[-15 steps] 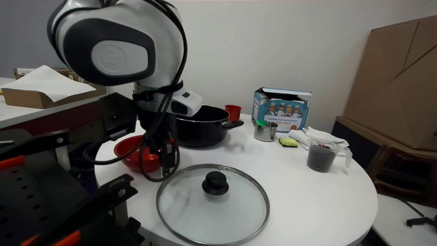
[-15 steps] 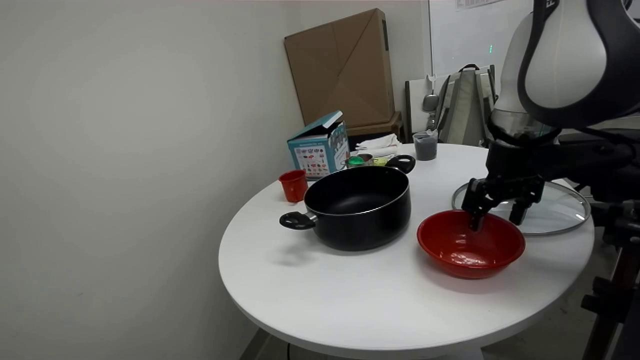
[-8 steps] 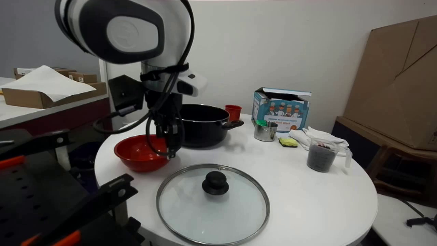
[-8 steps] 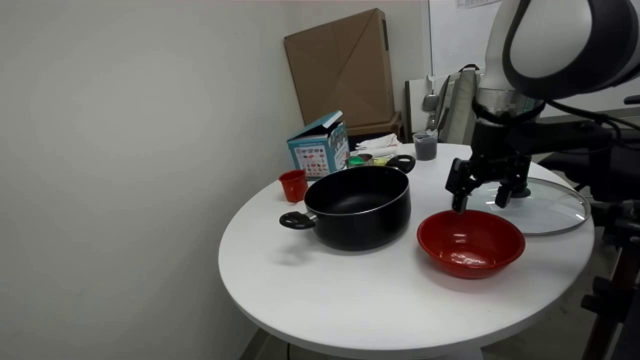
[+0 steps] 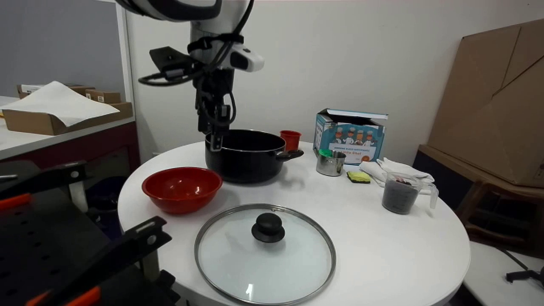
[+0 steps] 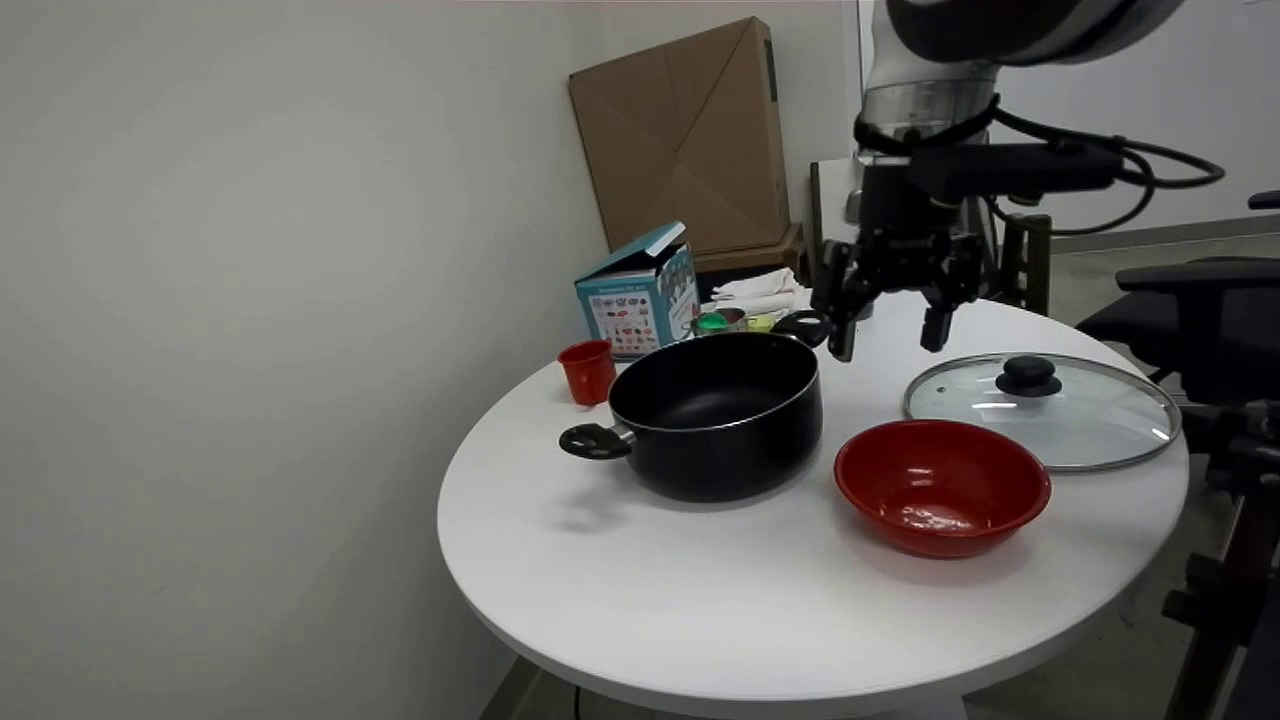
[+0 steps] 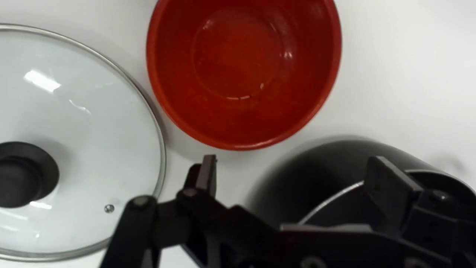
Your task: Move the orange bowl away from the jar
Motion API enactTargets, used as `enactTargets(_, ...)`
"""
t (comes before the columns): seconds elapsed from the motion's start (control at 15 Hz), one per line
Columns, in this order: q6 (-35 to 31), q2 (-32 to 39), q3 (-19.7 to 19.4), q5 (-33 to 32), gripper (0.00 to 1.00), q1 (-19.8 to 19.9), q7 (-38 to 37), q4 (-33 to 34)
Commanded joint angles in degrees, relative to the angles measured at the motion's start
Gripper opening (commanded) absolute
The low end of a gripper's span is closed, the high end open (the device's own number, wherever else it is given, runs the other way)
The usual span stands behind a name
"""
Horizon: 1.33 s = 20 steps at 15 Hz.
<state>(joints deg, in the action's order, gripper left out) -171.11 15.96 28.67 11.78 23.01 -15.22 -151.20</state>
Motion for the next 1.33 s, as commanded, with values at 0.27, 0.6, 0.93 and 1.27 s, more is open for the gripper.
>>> enactTargets(0.27,23.16,-14.75,-18.04,-1.06,1.00,-14.95,-3.38,11.41)
enactTargets(0.6,28.11,-16.00,-23.99,-3.75,1.00,-18.35,-2.94,15.78)
enactTargets(0.93,31.17,-16.31,-24.87,-4.10,1.00,-19.04,-2.97,18.31)
enactTargets(1.27,31.17,-16.22,-24.89,-4.10,1.00,-19.07,-2.97,18.31)
